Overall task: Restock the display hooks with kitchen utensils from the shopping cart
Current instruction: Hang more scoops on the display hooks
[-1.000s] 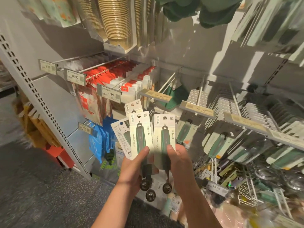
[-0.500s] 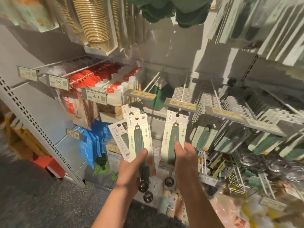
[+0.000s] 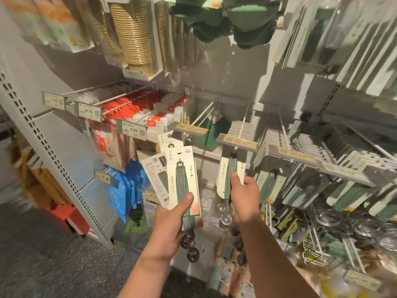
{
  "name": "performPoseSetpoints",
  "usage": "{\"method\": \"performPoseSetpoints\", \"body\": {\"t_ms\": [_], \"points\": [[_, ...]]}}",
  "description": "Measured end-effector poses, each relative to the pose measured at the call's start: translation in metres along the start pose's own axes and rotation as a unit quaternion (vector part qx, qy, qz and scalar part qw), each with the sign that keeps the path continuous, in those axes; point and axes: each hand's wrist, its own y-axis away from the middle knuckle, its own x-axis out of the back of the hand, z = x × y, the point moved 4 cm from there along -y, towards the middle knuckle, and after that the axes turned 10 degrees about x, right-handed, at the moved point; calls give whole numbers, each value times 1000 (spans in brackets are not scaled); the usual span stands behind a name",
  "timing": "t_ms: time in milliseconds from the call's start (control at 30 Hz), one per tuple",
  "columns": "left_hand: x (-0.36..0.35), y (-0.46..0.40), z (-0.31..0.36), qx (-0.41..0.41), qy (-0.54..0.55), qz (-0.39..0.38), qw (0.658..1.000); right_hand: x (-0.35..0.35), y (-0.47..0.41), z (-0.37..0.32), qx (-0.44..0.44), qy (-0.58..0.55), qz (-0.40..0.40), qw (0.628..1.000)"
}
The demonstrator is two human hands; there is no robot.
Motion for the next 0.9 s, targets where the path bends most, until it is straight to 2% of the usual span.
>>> {"method": "performPoseSetpoints", "body": {"t_ms": [300,467,733,900], "points": [[-4,-5,-9,38,19,7,999,7,-4,19,-89,-20,-72,993],[-4,-9,-11,-7,-20,2,1000,7,8,40,-101,-35,-61,992],[1,-14,-20,25,-16,5,1000,-10,43,20,-14,-71,-140,988],[2,-11,-18,17,-12,-47,999,-22,57,-7,17,-96,-214,972]]}}
